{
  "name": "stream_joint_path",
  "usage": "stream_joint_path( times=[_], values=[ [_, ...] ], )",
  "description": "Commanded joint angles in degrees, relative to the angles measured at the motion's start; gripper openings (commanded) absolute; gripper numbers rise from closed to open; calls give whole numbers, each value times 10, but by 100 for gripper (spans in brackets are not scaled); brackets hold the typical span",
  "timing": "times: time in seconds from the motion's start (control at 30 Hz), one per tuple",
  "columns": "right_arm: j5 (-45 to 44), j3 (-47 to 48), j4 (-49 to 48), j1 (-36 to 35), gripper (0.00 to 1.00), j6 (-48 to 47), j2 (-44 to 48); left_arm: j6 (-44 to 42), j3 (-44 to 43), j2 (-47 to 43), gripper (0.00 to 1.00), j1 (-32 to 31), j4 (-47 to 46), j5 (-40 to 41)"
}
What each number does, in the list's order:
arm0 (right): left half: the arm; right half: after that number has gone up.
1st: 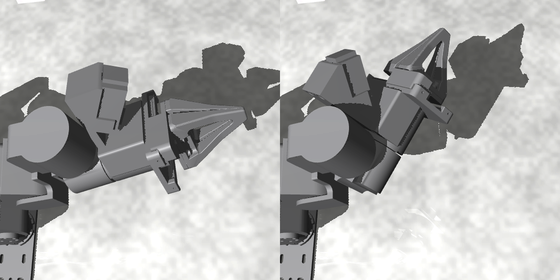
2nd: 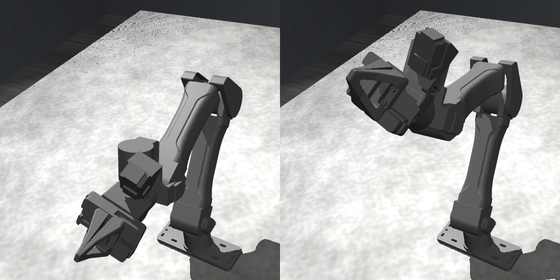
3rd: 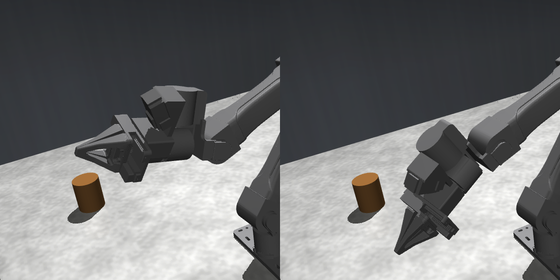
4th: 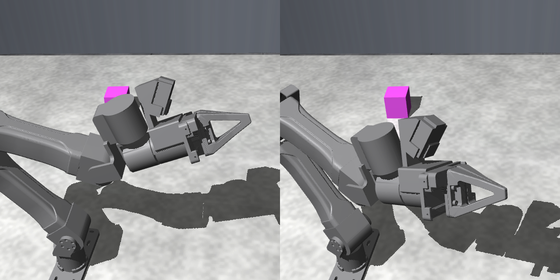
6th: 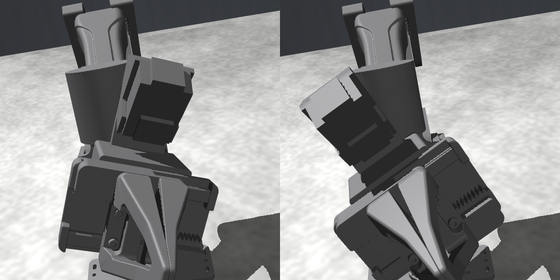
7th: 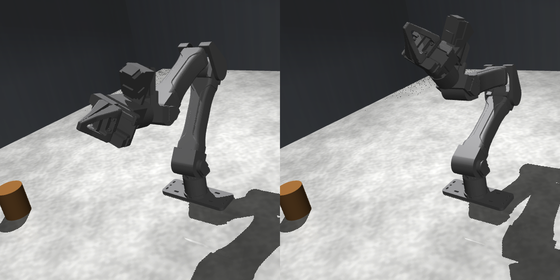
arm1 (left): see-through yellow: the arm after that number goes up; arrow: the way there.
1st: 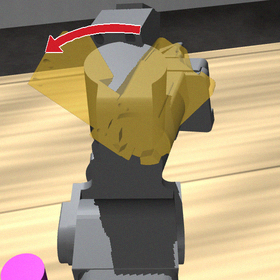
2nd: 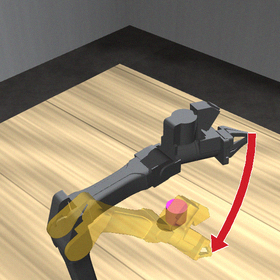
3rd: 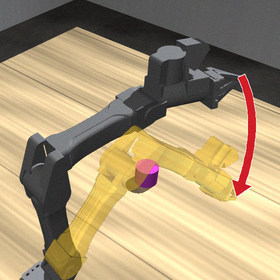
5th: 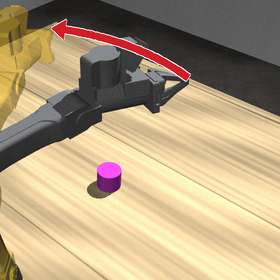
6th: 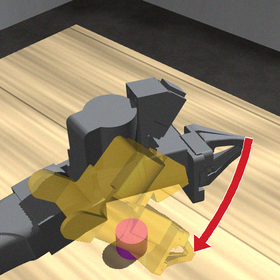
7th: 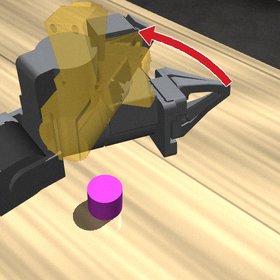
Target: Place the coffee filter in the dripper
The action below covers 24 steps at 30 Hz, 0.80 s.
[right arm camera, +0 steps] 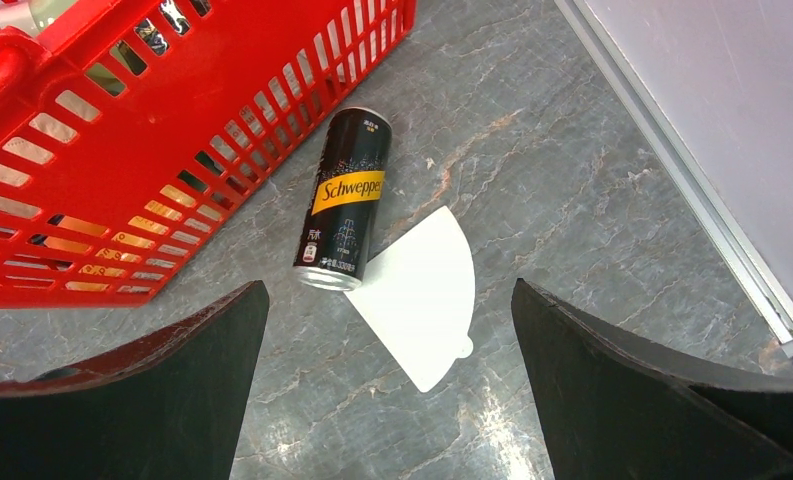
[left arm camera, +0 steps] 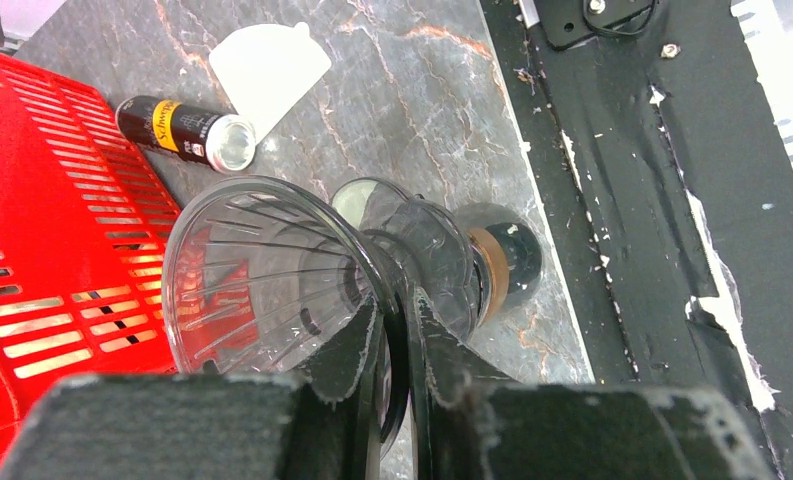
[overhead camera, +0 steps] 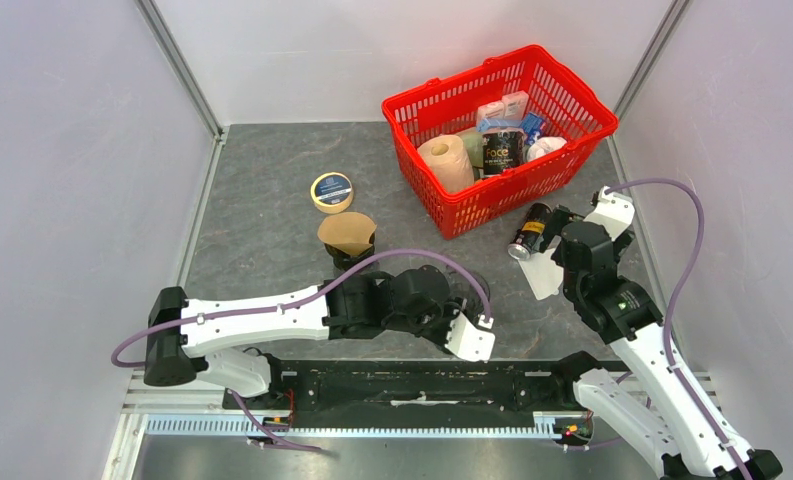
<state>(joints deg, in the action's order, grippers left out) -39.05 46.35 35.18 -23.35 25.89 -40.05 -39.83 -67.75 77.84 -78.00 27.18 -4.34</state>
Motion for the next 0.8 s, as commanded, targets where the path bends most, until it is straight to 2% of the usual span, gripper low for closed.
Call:
stream_joint_path(
  times=[0.0,0.33,0.57,0.6,0.7,0.77],
  values=[
    [-8,0,-15,2,99,5,7,6,-2,-15,2,-4,-34,7],
    [-6,-2,-15,2,99,6,6,-27,-11,-2,2,-6,37,2],
    [-5,-3,-15,2,99,6,8,-22,-18,21,2,-8,41,6],
    [-6,-3,-15,3,99,7,8,-20,-19,23,4,-8,44,3],
    [-6,-4,-16,3,99,7,8,-16,-23,25,18,-9,45,0],
    [-4,-4,-15,3,99,8,8,-15,-24,24,24,-9,46,0]
  ],
)
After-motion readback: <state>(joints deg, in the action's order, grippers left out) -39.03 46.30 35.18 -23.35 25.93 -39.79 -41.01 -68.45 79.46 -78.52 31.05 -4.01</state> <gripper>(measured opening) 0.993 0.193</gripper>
